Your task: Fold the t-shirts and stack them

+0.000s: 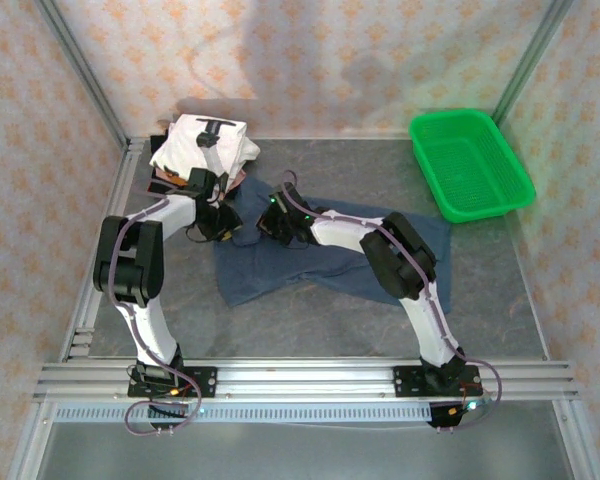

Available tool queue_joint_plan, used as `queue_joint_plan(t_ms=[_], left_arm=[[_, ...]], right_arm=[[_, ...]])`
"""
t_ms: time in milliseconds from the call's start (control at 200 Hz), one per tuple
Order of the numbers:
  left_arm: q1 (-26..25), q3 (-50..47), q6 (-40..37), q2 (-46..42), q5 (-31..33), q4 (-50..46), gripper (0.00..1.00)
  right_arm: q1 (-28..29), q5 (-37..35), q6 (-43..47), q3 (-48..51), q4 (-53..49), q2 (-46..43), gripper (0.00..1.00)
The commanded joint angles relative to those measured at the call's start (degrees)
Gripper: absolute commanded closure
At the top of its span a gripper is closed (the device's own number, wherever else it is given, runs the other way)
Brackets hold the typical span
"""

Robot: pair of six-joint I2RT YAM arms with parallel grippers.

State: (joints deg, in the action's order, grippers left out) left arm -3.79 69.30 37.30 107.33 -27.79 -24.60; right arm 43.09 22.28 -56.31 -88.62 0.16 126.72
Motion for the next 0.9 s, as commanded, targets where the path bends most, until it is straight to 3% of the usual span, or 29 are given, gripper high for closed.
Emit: queue_joint_plan(t_ms=[0, 200, 300, 500, 610, 896], left_arm=[[-0.33, 1.34, -0.19, -0.10, 2.42, -0.51, 0.67], [-0.34, 1.61, -0.08, -0.34, 2.82, -2.56, 0.65], [-0.50, 0.45, 0.23, -4.66, 4.46, -4.68, 0.57], [-0.59, -3.59, 0.65, -13.14, 7.55, -7.18, 0.50], [-1.90, -8.50, 6.67, -16.07, 4.08, -2.27, 0.46], [-5.14, -17.87, 24.90, -18.12, 6.10, 14.49, 0.36]], right_arm=[[0.41, -0.36, 0.38, -0.59, -0.54, -2.42, 0.96], [-0.12, 0.55, -1.82, -0.24, 1.72, -3.36, 0.98], [-0.63, 1.38, -3.33, -0.48, 2.49, -3.49, 0.99], [-1.25, 2.84, -8.86, 0.38, 7.88, -3.68, 1.00], [-1.43, 3.22, -10.55, 0.18, 9.45, -3.76, 1.00], [-1.72, 3.99, -14.15, 0.93, 12.15, -3.76, 1.00]])
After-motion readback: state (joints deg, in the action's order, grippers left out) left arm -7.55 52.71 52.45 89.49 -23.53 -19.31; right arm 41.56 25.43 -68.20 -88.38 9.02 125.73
